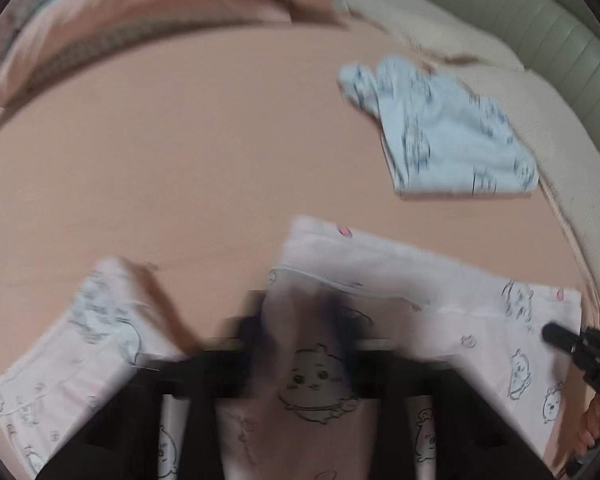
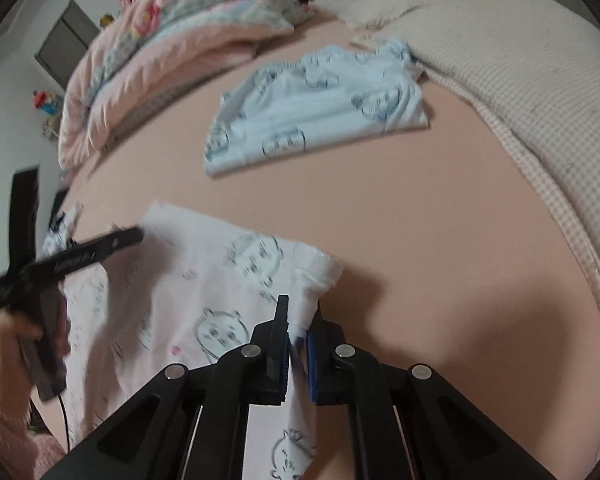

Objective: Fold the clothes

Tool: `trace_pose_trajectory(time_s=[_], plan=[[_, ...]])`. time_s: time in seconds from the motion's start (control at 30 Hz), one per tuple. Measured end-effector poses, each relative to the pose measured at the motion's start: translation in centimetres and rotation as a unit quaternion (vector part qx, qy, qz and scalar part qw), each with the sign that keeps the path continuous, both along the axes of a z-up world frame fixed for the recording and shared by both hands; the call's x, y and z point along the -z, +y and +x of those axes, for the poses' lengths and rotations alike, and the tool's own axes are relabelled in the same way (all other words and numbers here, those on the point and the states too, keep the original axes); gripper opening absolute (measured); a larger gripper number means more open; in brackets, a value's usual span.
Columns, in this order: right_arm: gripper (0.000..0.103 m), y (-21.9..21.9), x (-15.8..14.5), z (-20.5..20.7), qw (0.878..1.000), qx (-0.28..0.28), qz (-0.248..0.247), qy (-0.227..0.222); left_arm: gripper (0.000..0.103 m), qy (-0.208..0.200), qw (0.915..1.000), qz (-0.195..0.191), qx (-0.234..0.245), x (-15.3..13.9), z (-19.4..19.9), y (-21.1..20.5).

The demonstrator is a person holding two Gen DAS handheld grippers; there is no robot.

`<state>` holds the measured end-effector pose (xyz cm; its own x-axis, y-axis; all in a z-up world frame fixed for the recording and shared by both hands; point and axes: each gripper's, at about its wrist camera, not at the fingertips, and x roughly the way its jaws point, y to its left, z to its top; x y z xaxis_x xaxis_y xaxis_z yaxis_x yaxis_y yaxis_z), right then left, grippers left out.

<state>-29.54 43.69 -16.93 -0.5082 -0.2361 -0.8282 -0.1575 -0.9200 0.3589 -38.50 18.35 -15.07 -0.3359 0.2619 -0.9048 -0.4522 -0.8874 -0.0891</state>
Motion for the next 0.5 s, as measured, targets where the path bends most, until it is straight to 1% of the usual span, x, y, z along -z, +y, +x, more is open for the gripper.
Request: trace_pose_trajectory(time_s=[0.07, 0.13, 0.2, 0.23, 0.27, 0.33, 0.37, 0.4, 0.43, 0.47, 0.5], plan=[[0.001, 0.3, -0.1, -0.1, 1.0, 0.008, 0.018, 0.002, 0.004, 0.009, 0.9999, -0.006, 0.01, 0.1, 0.4, 0.5], [0.0, 1.0, -1.6, 0.3, 0.999, 0.022, 0.03, 0.027, 0.004, 0.012, 0.9998, 0.007, 0.017, -0.5, 0.5, 0.6], [0.0, 1.6, -2.7, 0.3, 0.998, 0.023, 0.031, 0.045, 0.004, 0.016, 0.9997, 0.014, 0.013, -0.9, 0.1, 0.6], [0.0, 1.9, -3.2, 0.3, 0.998, 0.023, 0.03, 0.053, 0.004, 0.01, 0.9999, 0.011, 0.009, -0.5, -0.4, 0.7], [0.0, 2.0, -2.9, 0.2, 0.998, 0.023, 0.027, 0.049, 0.005, -0.001, 0.9999, 0.011, 0.002, 0.2, -0.8, 0.8], [0.001, 2.0, -0.5, -0.5, 0.999, 0.022, 0.027, 0.008, 0.007, 0.006, 0.9998, 0.02, -0.004, 0.6, -1.2, 0.6], [0.001, 2.0, 0.7, -0.8, 0.999, 0.022, 0.029, -0.014, 0.008, 0.011, 0.9997, 0.023, -0.005, 0.3, -1.2, 0.5], [0.001, 2.1, 1.2, -0.8, 0.999, 0.03, 0.021, -0.014, 0.008, 0.005, 0.9997, 0.022, -0.008, 0.0, -1.3, 0.4], [0.003, 2.4, 0.9, -0.8, 0.999, 0.034, 0.011, -0.014, 0.009, 0.002, 0.9994, 0.032, -0.016, -0.7, -1.3, 0.0], [0.005, 2.7, 0.3, -0.8, 0.999, 0.037, 0.0, -0.017, 0.009, 0.015, 0.9983, 0.051, -0.026, -1.7, -1.0, -0.6], [0.009, 2.9, -0.6, -0.4, 0.999, 0.045, 0.002, -0.004, 0.01, 0.035, 0.9975, 0.053, -0.031, -2.6, -0.5, -1.1]])
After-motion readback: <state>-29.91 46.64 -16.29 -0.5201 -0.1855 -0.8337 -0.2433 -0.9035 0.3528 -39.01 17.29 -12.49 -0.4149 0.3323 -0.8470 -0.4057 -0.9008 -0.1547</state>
